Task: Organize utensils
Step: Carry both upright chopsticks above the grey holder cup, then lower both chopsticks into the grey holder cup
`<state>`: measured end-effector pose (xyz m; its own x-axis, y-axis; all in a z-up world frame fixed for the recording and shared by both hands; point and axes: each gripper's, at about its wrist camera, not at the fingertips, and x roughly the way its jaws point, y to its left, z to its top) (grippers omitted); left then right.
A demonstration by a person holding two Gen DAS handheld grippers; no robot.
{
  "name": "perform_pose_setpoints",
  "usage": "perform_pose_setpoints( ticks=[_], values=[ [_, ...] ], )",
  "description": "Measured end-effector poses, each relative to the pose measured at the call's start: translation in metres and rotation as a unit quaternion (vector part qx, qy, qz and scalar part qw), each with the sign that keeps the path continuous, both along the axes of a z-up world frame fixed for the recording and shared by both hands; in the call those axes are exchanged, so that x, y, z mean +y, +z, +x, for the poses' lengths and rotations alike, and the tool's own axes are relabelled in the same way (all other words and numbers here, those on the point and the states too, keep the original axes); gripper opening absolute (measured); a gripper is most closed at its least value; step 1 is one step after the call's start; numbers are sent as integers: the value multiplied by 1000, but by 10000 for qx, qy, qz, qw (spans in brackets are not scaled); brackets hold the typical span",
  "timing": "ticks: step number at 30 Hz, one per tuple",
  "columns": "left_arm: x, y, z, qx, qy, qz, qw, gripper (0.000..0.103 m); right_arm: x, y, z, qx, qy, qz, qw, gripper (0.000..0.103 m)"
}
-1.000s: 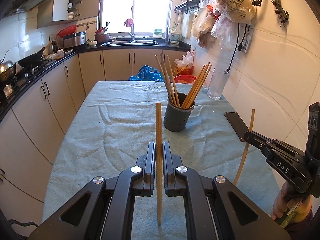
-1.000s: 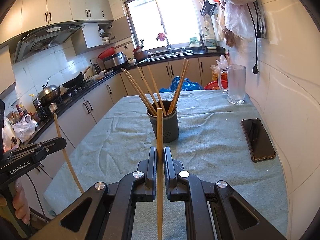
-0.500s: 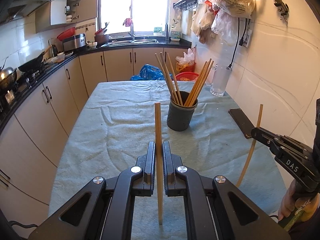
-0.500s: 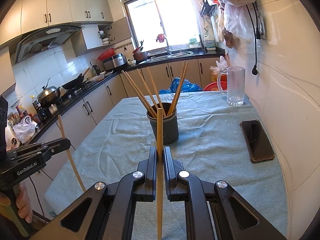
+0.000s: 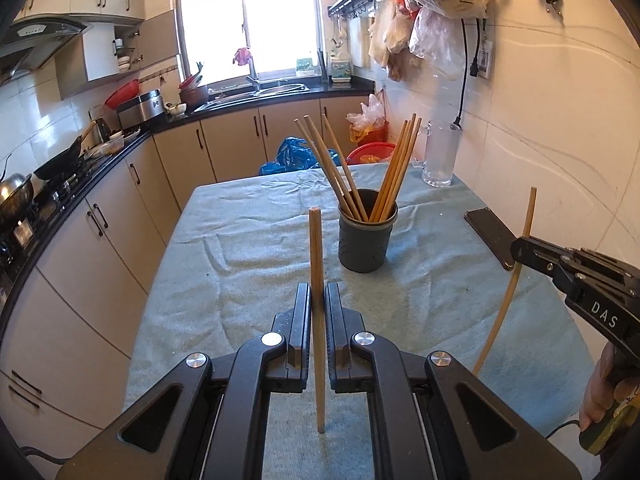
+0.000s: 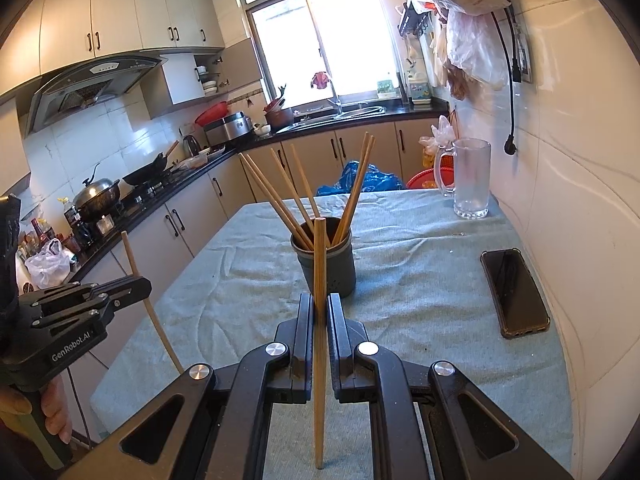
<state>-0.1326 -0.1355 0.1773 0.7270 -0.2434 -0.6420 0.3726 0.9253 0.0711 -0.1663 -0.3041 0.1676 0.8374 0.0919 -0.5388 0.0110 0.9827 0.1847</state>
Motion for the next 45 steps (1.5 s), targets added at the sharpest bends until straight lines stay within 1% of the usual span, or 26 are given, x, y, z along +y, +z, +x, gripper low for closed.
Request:
perform_pose_setpoints(
  ticks=[9, 14, 24, 30, 34, 35, 39, 41, 45],
  values=[
    [-2, 2, 15, 94, -135, -53, 9999, 6, -2, 6, 12, -10, 1, -6, 10000, 8],
    [1, 15, 20, -24, -151, -181, 9997, 6, -3, 14, 24, -73, -10, -44, 10000, 8],
    [4, 71, 47, -215, -308, -774, 9963, 6, -10, 46, 57, -396, -18, -74, 9992, 7],
    [-15, 107, 68, -500, -518, -1079, 9916, 6, -20, 76, 81, -749, -68, 83, 9971, 7],
    [-33, 120, 85, -842, -485, -1110, 9891, 6, -26, 95, 99, -1035, -173, 132, 9944, 7],
    [-38, 122, 91, -910, -480, -1154, 9880, 6, -28, 98, 102, -1090, -194, 168, 9937, 7],
    [-54, 121, 119, -948, -459, -1361, 9851, 6, -31, 105, 119, -1306, -321, 251, 9906, 8],
    [-61, 116, 131, -946, -415, -1368, 9852, 6, -35, 102, 127, -1313, -383, 302, 9901, 8],
    [-75, 95, 155, -709, -411, -1347, 9875, 6, -39, 88, 146, -1190, -459, 419, 9909, 8]
  ],
)
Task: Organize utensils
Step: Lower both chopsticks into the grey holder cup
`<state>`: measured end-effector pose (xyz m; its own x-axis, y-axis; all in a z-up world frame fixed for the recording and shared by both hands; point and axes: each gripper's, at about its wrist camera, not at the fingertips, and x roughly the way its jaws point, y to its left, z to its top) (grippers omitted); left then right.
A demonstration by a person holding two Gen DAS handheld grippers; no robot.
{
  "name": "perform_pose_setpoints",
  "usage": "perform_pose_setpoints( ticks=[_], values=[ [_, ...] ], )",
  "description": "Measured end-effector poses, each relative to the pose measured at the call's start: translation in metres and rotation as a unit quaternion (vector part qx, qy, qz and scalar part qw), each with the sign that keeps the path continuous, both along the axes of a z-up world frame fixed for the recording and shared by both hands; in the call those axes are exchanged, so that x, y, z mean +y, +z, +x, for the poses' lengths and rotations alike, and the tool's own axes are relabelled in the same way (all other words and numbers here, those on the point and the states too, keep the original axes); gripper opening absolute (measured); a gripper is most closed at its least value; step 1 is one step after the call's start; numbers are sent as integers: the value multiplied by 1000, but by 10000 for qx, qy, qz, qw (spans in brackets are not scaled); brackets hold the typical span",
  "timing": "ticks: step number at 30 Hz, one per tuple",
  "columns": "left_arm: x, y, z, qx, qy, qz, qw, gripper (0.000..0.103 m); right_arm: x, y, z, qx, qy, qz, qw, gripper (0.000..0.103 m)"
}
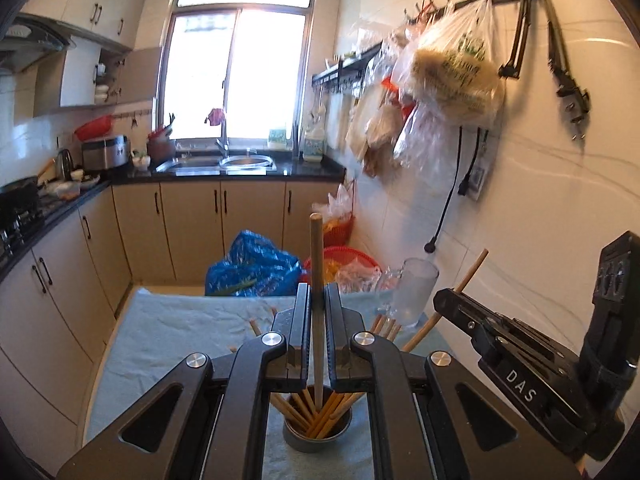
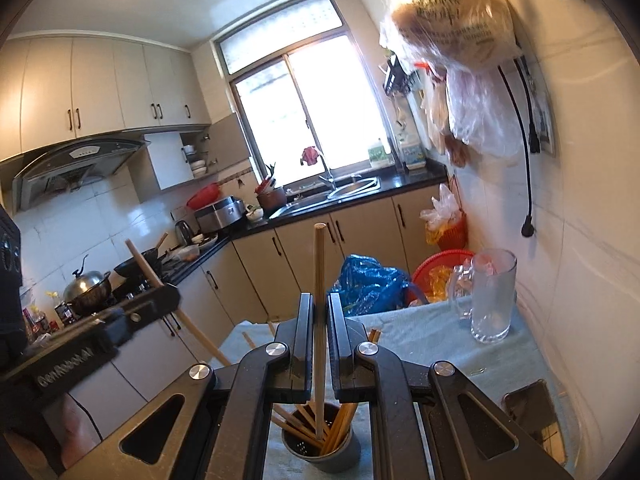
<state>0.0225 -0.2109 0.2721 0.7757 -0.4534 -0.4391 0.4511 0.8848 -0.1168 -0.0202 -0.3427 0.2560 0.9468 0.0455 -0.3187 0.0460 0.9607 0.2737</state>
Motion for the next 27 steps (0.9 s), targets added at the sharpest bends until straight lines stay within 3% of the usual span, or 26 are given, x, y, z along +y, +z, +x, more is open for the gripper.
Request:
perform_pose_setpoints(
  ticks=[7, 17, 27],
  values=[
    [-6, -43, 26, 476, 11, 70, 9988, 6, -5, -36, 18, 337, 17, 41, 9994, 8],
    [7, -59, 4, 464, 153, 214, 9986, 6, -11, -67, 25, 691, 136, 175, 9974, 8],
    [20, -92, 1, 895, 329, 209, 9952, 6, -9, -90, 29, 979, 220, 246, 9946, 8]
  ],
)
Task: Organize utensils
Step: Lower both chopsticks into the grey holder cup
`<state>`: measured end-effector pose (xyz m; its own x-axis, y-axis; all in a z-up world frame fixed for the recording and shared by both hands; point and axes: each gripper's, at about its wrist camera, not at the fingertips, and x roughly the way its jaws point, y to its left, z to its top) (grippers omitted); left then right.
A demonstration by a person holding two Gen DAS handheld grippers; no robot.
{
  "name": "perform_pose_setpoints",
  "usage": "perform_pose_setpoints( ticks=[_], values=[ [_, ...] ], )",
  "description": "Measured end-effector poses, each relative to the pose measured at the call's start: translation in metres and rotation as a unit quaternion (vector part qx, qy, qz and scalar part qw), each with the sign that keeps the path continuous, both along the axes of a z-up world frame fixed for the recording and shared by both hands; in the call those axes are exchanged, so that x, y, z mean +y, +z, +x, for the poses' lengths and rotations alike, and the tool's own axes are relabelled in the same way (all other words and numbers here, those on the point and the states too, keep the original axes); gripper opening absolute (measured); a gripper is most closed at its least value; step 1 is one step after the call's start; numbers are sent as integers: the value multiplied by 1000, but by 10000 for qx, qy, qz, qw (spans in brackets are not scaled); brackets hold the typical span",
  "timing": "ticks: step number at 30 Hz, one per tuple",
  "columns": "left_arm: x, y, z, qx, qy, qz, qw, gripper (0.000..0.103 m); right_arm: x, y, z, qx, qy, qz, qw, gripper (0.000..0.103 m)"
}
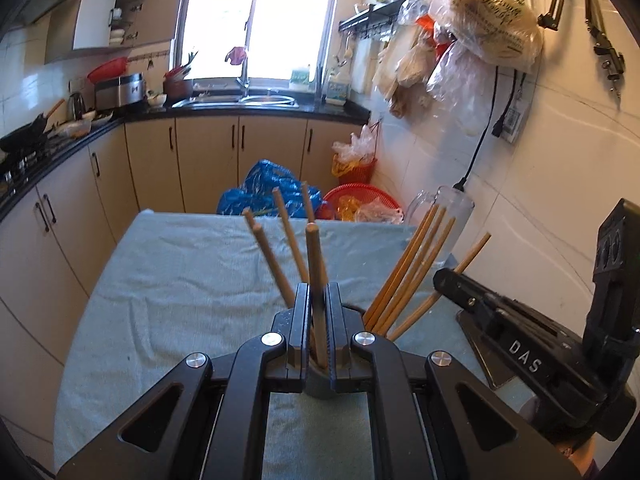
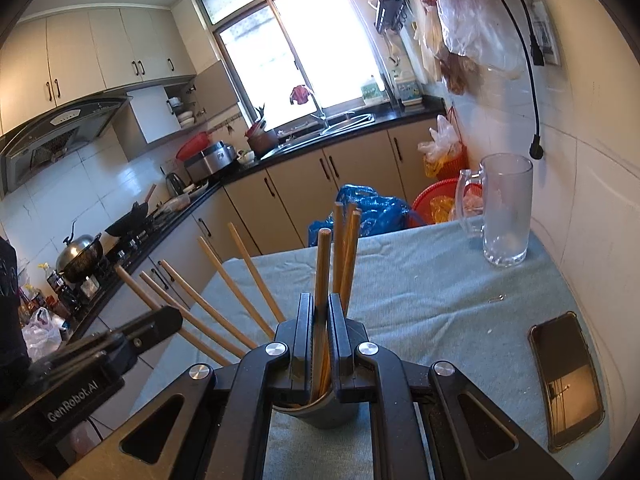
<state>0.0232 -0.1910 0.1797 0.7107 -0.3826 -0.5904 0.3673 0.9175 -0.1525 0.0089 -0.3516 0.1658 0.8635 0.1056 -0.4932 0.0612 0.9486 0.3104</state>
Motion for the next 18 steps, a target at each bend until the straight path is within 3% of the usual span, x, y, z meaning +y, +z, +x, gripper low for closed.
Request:
perform_pose_setpoints(
  ticks=[18],
  values=[
    [-4, -10, 0, -187, 89, 304, 9993, 7, -6, -8, 9, 109, -115, 2, 9999, 8]
  ],
)
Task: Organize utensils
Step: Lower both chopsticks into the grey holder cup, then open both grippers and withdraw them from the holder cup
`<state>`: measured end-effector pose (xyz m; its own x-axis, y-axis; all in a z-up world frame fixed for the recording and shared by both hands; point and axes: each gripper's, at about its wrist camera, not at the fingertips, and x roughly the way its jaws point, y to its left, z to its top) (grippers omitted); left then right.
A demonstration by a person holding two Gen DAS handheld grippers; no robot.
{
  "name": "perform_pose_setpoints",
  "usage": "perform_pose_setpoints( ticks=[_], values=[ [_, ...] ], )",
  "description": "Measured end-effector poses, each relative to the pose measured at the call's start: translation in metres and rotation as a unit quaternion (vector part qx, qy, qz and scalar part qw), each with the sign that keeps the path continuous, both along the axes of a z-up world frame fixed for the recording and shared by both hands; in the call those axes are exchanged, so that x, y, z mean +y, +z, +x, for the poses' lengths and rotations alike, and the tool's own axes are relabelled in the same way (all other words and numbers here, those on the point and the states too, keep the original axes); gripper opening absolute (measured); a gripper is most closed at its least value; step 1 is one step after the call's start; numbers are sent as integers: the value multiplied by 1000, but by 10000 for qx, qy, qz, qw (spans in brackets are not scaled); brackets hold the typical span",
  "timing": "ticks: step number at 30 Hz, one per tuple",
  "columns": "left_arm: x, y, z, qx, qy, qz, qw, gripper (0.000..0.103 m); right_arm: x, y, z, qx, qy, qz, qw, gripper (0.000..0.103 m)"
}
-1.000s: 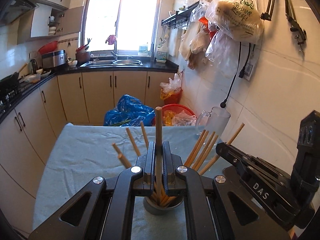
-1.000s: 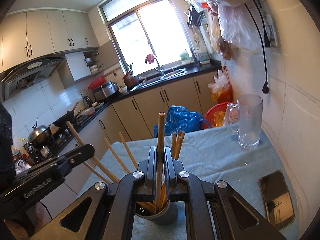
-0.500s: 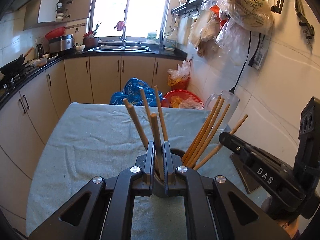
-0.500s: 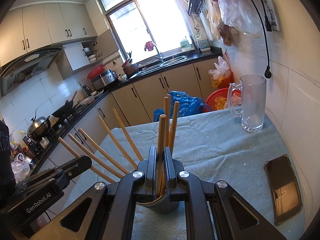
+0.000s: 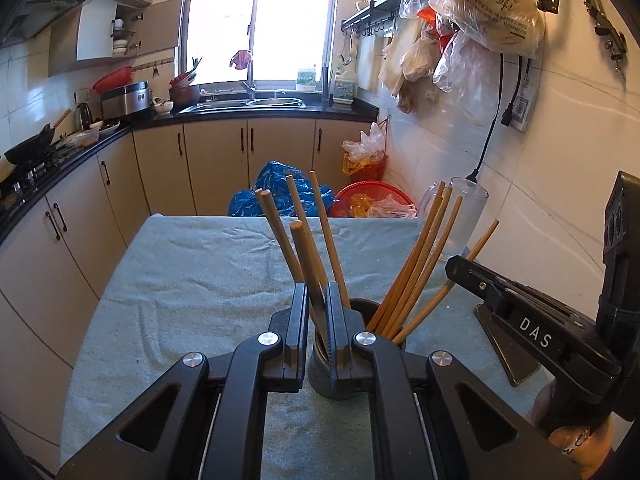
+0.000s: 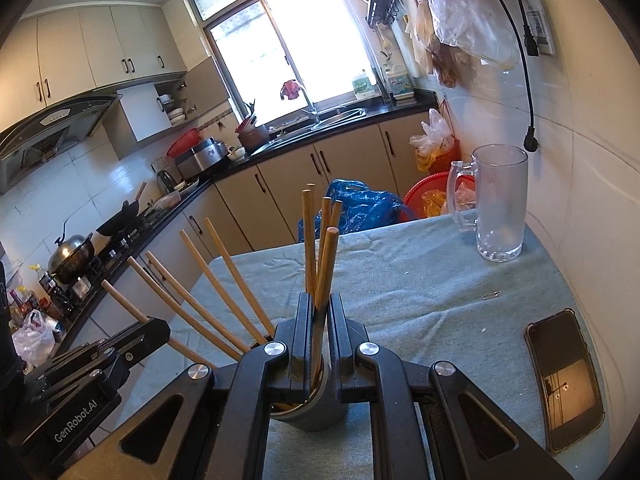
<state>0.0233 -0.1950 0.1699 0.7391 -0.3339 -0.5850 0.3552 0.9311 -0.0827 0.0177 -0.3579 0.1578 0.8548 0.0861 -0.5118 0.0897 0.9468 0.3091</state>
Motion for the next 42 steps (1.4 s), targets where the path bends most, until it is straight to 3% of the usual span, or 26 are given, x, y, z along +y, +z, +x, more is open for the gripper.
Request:
perform_pose_setpoints(
  ticks=[21, 25, 29, 30, 39, 42],
  values=[
    [-5, -7, 4, 116, -13, 109, 9999, 9, -5, 0, 3, 15, 10, 84, 10000, 9],
    [-3, -3, 1, 60, -22, 60, 10000, 29, -3, 2, 1, -55, -4, 58, 10000, 11],
    [0, 12, -13, -166, -43, 2, 9999, 40, -3, 8, -4, -186, -76, 91, 9998, 38],
    [2, 16, -17, -214, -48, -8, 9998, 42, -3, 11, -6, -234, -119, 88, 9996, 40],
    [26, 54, -62, -401, 86, -195, 9990, 59, -3, 40, -44, -425, -288, 112, 9986, 43],
    [36, 62, -84, -639, 243, -72, 9976, 70, 3, 50, -68, -471, -282, 93, 9984, 46]
  ],
)
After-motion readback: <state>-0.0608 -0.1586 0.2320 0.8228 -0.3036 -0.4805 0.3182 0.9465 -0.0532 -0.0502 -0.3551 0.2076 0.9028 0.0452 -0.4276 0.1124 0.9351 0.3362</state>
